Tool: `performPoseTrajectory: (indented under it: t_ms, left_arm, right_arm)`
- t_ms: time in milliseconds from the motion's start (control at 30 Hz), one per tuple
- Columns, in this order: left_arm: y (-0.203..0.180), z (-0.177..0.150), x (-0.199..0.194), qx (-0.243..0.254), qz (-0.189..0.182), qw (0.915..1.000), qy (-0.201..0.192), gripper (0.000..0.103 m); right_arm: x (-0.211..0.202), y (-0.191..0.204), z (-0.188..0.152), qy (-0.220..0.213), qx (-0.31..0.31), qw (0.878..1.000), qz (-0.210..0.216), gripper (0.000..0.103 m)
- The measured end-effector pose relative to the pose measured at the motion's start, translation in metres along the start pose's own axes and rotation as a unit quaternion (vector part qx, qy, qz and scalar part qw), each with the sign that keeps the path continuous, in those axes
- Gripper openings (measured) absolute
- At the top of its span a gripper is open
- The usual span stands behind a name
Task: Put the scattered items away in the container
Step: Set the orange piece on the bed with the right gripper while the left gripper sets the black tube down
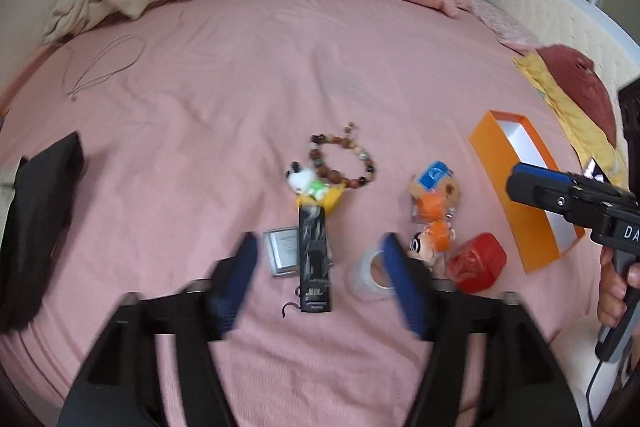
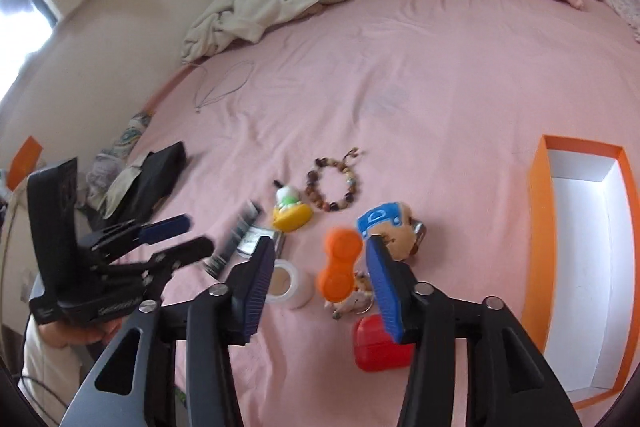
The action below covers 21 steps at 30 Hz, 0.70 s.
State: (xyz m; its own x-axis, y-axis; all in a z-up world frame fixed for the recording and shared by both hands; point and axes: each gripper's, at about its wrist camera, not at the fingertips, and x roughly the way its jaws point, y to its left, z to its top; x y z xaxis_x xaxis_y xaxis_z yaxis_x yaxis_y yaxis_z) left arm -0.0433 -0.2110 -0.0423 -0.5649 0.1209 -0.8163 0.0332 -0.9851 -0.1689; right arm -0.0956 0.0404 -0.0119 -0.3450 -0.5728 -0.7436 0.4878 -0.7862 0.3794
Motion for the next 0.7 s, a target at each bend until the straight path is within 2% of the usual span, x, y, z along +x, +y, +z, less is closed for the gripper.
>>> performPoseTrajectory:
  t_ms: [67,267,367,500,533,600,700]
  left_arm:
    - [0.007,-0.002,-0.004,-0.015,-0.007,0.9998,-0.014,0.076]
    - [0.017,-0.008,-0.002,-0.034,0.001,0.9994,-0.009,0.076]
    - [0.014,-0.018,0.0,-0.042,-0.012,0.9991,-0.002,0.076]
    - [0.008,-0.041,0.01,-0.045,0.004,0.9988,0.02,0.076]
    - [0.007,-0.047,0.012,-0.046,0.008,0.9986,0.025,0.076]
    - [0.004,-0.059,0.018,-0.047,0.018,0.9981,0.037,0.076]
    - [0.001,-0.078,0.028,-0.051,0.029,0.9967,0.056,0.076]
  right_arm:
    - [-0.002,-0.001,0.0,-0.005,0.004,1.0,-0.012,0.047]
    - [-0.014,-0.012,-0.014,-0.012,-0.001,0.998,-0.054,0.048]
    - [-0.018,-0.018,-0.028,-0.013,-0.006,0.998,-0.064,0.049]
    - [-0.019,-0.019,-0.043,-0.014,0.01,0.997,-0.07,0.049]
    - [-0.02,-0.017,-0.046,-0.018,0.011,0.997,-0.074,0.052]
    - [-0.019,-0.006,-0.054,-0.026,-0.008,0.993,-0.118,0.061]
    - [-0.017,0.012,-0.07,-0.051,-0.03,0.985,-0.162,0.063]
